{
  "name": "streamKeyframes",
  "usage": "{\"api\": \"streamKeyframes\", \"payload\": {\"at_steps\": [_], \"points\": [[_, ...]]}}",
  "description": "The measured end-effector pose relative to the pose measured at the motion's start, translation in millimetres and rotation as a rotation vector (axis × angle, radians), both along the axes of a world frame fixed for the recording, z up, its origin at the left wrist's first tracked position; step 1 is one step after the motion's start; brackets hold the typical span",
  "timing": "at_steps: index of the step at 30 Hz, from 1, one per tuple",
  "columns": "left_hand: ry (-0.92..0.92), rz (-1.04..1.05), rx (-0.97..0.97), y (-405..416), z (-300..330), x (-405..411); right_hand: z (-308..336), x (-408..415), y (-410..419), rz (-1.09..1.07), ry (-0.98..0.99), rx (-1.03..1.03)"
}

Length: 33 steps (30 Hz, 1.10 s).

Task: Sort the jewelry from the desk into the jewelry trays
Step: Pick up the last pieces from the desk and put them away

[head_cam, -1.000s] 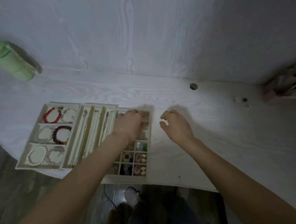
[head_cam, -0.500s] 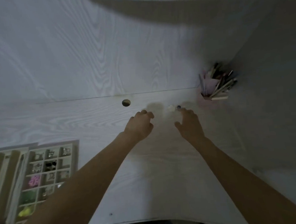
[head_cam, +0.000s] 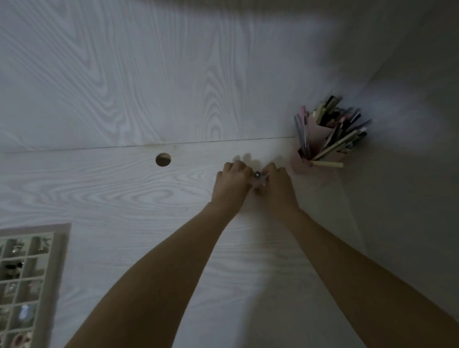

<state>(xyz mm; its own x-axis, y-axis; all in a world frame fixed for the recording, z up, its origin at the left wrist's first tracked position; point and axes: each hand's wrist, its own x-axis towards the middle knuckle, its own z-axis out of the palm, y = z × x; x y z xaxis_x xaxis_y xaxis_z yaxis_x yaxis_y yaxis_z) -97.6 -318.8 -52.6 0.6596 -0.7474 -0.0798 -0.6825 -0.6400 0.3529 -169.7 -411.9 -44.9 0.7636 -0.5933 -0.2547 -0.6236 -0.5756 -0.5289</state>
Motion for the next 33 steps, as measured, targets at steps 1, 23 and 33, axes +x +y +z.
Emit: {"api": "streamKeyframes", "payload": {"at_steps": [1, 23, 33], "points": [[-0.011, 0.019, -0.001, 0.3, -0.9, 0.6, -1.0, 1.6, -0.8, 0.006, 0.002, -0.003], [0.793, 0.411, -0.627, 164.3, 88.2, 3.0, 73.7, 11.3, 110.8, -0.109, -0.277, 1.181], [0.727, 0.416, -0.41, 312.8, 112.9, 19.0, 83.3, 41.9, 250.2, 0.253, -0.234, 1.041]]}}
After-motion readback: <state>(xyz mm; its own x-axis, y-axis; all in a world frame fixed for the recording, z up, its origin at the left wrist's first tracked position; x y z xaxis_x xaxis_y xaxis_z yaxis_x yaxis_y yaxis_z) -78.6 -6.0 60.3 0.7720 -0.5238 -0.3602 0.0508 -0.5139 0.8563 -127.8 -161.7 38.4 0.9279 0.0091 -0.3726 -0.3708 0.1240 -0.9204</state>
